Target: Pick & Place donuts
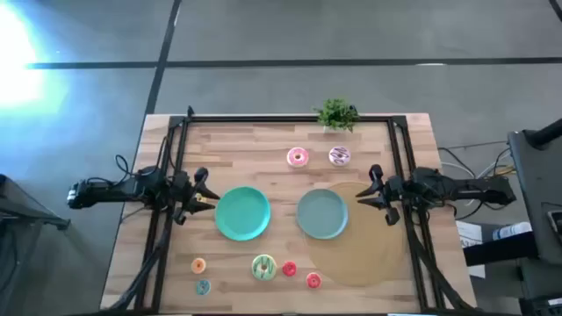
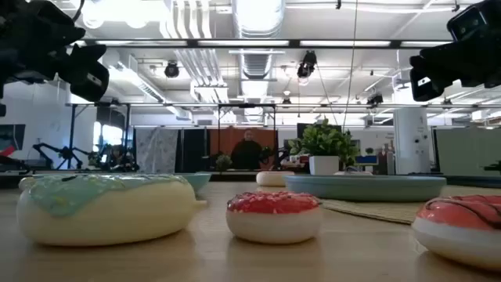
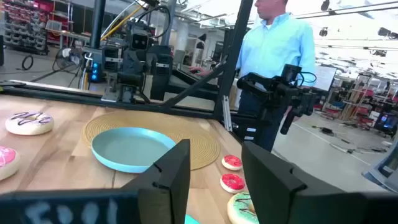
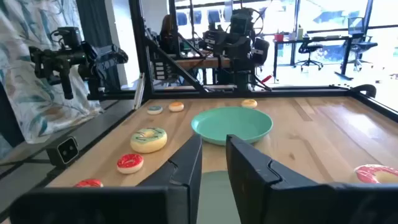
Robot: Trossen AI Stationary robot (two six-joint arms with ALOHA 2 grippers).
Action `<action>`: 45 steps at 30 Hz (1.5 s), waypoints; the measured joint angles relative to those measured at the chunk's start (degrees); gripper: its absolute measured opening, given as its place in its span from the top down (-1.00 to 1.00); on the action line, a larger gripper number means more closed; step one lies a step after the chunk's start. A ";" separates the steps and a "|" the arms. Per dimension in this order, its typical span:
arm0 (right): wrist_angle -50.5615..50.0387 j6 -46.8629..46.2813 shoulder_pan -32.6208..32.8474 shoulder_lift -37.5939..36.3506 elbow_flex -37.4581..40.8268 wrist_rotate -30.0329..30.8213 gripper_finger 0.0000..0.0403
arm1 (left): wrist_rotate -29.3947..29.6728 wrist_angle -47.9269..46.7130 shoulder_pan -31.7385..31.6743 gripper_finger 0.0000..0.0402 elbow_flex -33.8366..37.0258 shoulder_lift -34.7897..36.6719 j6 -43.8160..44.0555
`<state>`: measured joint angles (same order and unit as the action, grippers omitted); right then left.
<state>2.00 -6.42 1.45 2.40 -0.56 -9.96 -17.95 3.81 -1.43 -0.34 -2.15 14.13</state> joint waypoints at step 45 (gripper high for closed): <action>0.00 -2.06 0.02 0.01 0.00 -0.01 0.66 | 0.02 0.00 -0.07 0.40 0.00 0.01 0.00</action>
<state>2.00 -8.48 1.48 2.40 -0.56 -9.96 -17.94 3.81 -1.50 -0.34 -2.15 14.13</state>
